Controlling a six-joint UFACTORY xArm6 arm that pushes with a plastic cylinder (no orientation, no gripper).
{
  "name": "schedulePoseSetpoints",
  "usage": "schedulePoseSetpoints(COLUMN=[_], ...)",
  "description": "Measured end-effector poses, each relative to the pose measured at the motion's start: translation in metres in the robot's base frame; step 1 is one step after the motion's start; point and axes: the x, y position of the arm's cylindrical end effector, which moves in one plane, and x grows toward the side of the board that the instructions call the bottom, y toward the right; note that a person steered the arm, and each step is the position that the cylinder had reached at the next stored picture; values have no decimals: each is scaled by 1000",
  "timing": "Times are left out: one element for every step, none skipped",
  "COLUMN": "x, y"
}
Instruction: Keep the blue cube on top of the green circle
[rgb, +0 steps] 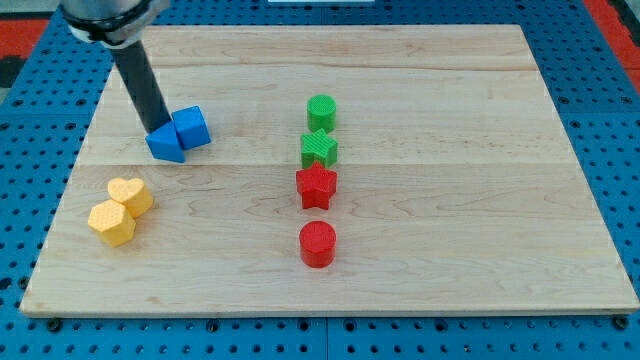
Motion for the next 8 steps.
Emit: schedulePoseSetpoints(x=[25, 16, -22, -39, -60, -84, -104, -116], y=[5, 22, 30, 78, 114, 120, 76, 96])
